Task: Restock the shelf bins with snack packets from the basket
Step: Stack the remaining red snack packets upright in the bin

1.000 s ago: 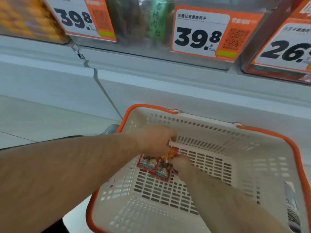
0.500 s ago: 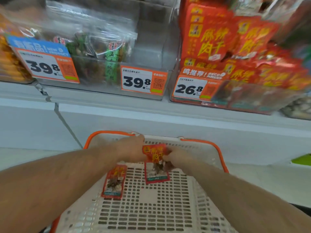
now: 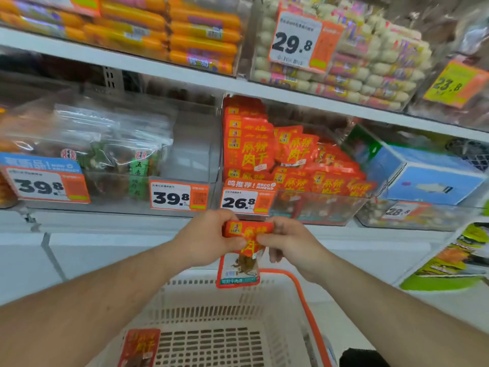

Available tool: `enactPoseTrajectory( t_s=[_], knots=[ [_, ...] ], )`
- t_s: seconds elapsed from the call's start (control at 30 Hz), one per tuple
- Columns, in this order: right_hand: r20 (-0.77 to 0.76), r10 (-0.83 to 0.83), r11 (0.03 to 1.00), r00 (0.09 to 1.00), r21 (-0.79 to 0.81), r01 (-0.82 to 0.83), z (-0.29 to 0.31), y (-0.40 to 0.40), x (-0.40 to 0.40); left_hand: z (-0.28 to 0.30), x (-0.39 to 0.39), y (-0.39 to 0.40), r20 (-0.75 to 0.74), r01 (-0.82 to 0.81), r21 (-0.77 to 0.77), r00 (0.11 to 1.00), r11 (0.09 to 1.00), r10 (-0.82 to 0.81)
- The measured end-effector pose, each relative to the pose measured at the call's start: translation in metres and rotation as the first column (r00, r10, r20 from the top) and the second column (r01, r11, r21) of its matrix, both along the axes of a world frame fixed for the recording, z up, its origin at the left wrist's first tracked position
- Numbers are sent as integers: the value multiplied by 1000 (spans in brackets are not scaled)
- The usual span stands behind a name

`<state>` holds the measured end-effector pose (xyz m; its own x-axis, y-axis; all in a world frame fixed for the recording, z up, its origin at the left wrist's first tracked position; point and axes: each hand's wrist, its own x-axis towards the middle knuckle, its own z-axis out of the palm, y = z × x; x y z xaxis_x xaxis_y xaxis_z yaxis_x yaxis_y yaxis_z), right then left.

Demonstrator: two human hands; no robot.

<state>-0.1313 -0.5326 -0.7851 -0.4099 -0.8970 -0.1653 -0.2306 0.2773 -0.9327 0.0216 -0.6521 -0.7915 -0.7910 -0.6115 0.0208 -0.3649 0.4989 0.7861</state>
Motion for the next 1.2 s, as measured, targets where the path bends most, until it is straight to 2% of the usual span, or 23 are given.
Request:
enactPoseTrajectory(
  t_s=[0.1,0.17,0.23,0.3,0.37,0.47,0.53,0.6,0.7,1.0,1.13,1.2],
  knots=[
    [-69,-63,986,996,-159,52,25,5,2,25,-7,12,-138,-29,-148,990,989,9],
    [-129,-140,957,982,-270,101,41,8,-1,36,-11,14,-251,-55,-191,968,980,5],
    [-201,-244,911,949,-382,154,60,11,-7,44,-13,12,-378,-91,-259,926,962,-14],
    [-227,-377,833,898,-507,222,78,13,-16,46,-13,6,-447,-172,-410,894,896,-33],
    [-214,-501,735,838,-617,282,98,14,-27,43,-12,-1,-453,-275,-491,891,827,27],
    [-162,-590,638,791,-695,333,119,13,-39,31,-14,-6,-306,-319,-572,938,756,164],
    [-156,-589,638,793,-691,338,126,9,-45,24,-13,-7,-141,-259,-568,966,781,217],
    [-208,-581,676,787,-662,324,128,4,-51,17,-11,-8,-51,-208,-607,974,767,223],
    [-281,-553,732,785,-613,297,123,-6,-56,10,-10,-11,-65,-194,-677,977,710,205],
    [-317,-507,814,802,-483,323,100,-31,-59,5,-8,-15,-43,-166,-688,981,707,189],
    [-421,-463,869,780,-389,306,90,-38,-63,7,-8,-14,-27,-153,-686,982,711,186],
    [-410,-456,877,790,-359,321,85,-40,-67,9,-9,-13,-21,-148,-691,982,707,185]
  ],
)
